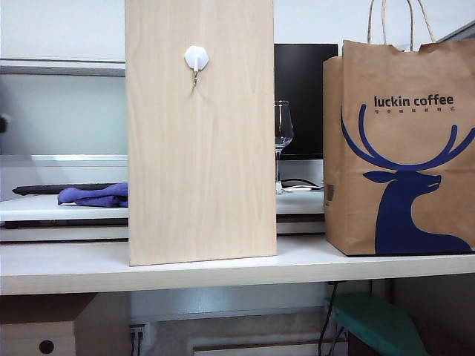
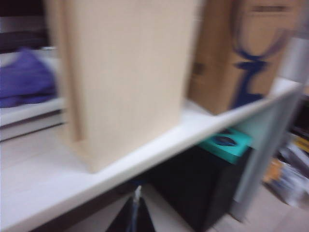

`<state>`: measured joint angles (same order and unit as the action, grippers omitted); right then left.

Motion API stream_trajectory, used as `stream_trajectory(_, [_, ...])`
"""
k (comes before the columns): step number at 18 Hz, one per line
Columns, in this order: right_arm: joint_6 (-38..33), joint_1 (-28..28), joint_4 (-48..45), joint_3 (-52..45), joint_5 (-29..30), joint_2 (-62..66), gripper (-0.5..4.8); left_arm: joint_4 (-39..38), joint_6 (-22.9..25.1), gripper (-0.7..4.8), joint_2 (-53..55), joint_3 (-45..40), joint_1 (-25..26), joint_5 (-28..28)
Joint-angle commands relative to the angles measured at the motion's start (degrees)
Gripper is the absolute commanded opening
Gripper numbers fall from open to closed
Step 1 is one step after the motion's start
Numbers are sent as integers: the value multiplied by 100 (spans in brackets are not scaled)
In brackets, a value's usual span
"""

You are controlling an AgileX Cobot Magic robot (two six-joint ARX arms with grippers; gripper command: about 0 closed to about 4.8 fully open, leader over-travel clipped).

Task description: Pick up the paper bag and hang it on the hook.

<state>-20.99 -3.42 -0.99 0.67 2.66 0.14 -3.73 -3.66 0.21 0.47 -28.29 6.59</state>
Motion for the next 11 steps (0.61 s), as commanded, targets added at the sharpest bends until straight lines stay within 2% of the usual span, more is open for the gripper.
stream_trajectory(1, [-415, 2, -184, -39, 131, 0, -5, 57, 20, -5, 0, 7, -341, 11])
stream_trajectory(3, [-839, 0, -1305, -20, 498, 2, -5, 59, 20, -6, 0, 7, -374, 9])
stream_trajectory(4, [-833, 0, -1718, 122, 428, 48, -5, 57, 20, -6, 0, 7, -374, 9])
stream_trajectory(5, [-765, -2, -1703, 352, 315, 192, -5, 57, 20, -5, 0, 7, -374, 11])
stream_trajectory(7, [-170, -11, -1692, 1023, 520, 997, -5, 59, 20, -5, 0, 7, -374, 11])
stream_trajectory(9, [837, -11, -1777, 2096, 1193, 2555, -5, 57, 20, -6, 0, 7, -374, 9])
stream_trajectory(10, [1156, -11, -1781, 2535, 1248, 3154, 4, 57, 20, -6, 0, 7, -374, 11])
stream_trajectory(11, [1320, -11, -1784, 2828, 1246, 3563, 41, 57, 20, -6, 0, 7, -374, 9])
